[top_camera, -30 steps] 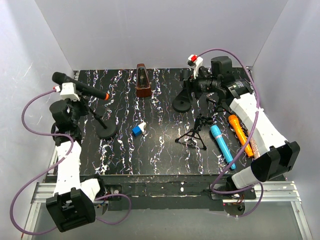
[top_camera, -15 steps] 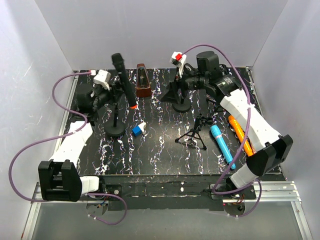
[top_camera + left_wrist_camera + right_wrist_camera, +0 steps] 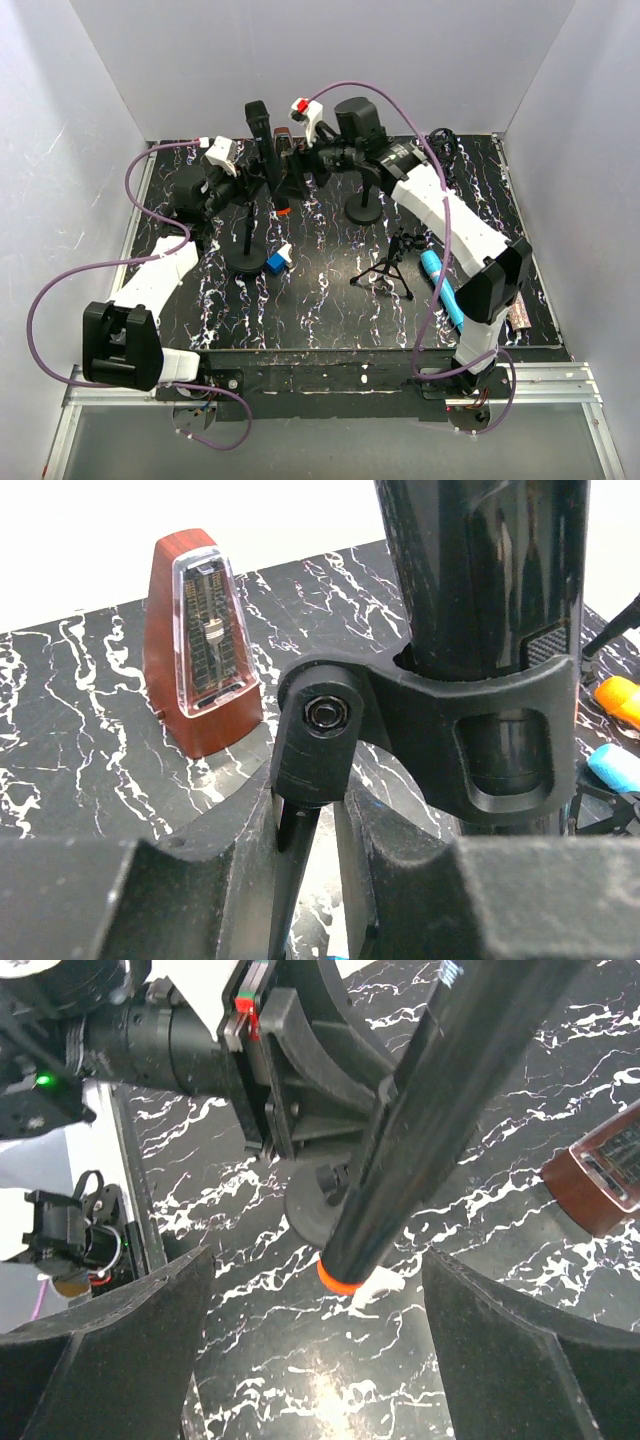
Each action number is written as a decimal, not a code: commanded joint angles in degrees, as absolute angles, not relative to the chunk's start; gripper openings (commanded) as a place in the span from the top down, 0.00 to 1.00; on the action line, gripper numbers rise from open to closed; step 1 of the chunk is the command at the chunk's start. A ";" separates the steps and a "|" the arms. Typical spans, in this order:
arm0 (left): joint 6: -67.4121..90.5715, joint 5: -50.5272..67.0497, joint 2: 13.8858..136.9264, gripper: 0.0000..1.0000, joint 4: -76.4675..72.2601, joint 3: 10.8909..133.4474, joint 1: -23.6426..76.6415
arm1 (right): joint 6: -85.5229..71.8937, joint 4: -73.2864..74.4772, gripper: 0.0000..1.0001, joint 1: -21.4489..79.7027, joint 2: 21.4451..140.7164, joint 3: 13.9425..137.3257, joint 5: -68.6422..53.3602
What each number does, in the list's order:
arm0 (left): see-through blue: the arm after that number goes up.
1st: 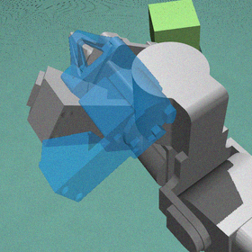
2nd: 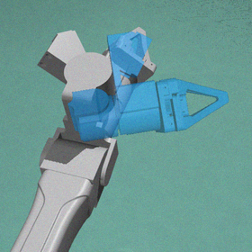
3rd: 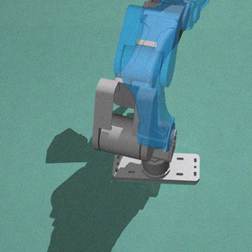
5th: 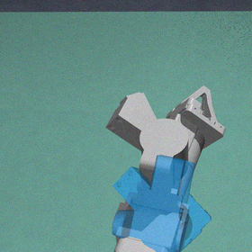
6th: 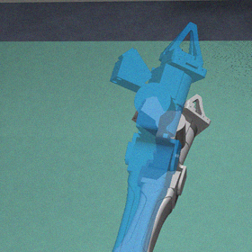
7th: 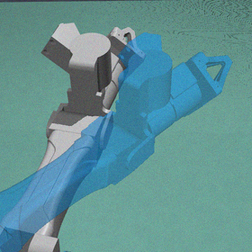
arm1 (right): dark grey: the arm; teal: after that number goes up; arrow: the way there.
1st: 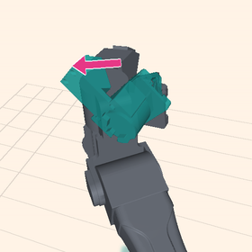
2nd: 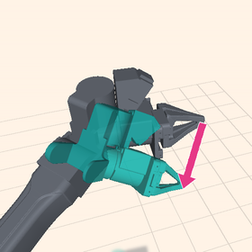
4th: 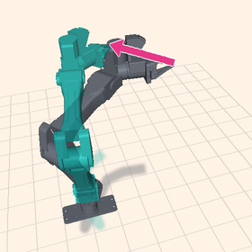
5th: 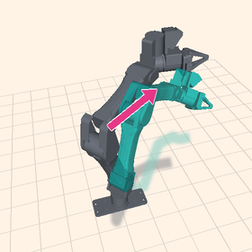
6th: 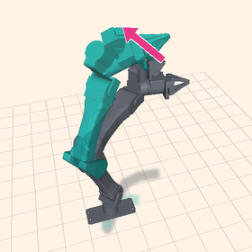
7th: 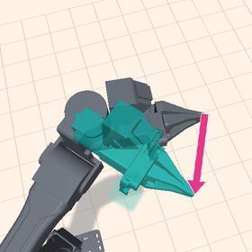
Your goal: Remove the microphone from the stand
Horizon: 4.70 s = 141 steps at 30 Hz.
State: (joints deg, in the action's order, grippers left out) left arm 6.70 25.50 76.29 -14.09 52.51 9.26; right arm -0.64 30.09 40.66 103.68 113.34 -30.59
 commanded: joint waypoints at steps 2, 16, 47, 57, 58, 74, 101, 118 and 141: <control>10.37 23.73 73.48 1.00 -15.65 53.00 10.63 | -4.74 26.81 0.10 42.98 107.04 119.35 -23.91; 7.56 24.96 62.68 1.00 -7.39 47.73 10.63 | -0.27 26.19 0.33 44.12 110.30 117.69 -25.22; 5.54 24.70 57.83 1.00 -2.73 42.54 10.11 | -0.26 8.53 0.42 48.34 114.96 123.39 -20.39; 4.14 21.53 57.74 1.00 -1.41 39.82 8.97 | -1.14 10.46 0.99 47.20 113.65 130.43 -9.17; 3.96 21.27 57.83 1.00 -1.41 39.38 8.79 | -1.58 9.68 0.99 46.94 113.03 130.34 -5.66; 2.29 14.33 59.06 1.00 2.11 37.44 7.03 | -4.05 -6.86 0.99 40.08 98.09 115.14 -3.16; 0.53 20.03 54.85 1.00 11.95 43.86 3.87 | 22.58 51.31 0.99 14.95 49.41 70.60 -5.63; -1.84 21.01 53.96 1.00 18.02 45.96 3.52 | 29.62 26.55 0.99 1.15 61.42 44.83 -6.94; -2.37 22.67 54.93 1.00 18.02 47.20 3.16 | 21.01 39.72 0.34 -3.43 71.39 52.30 -13.44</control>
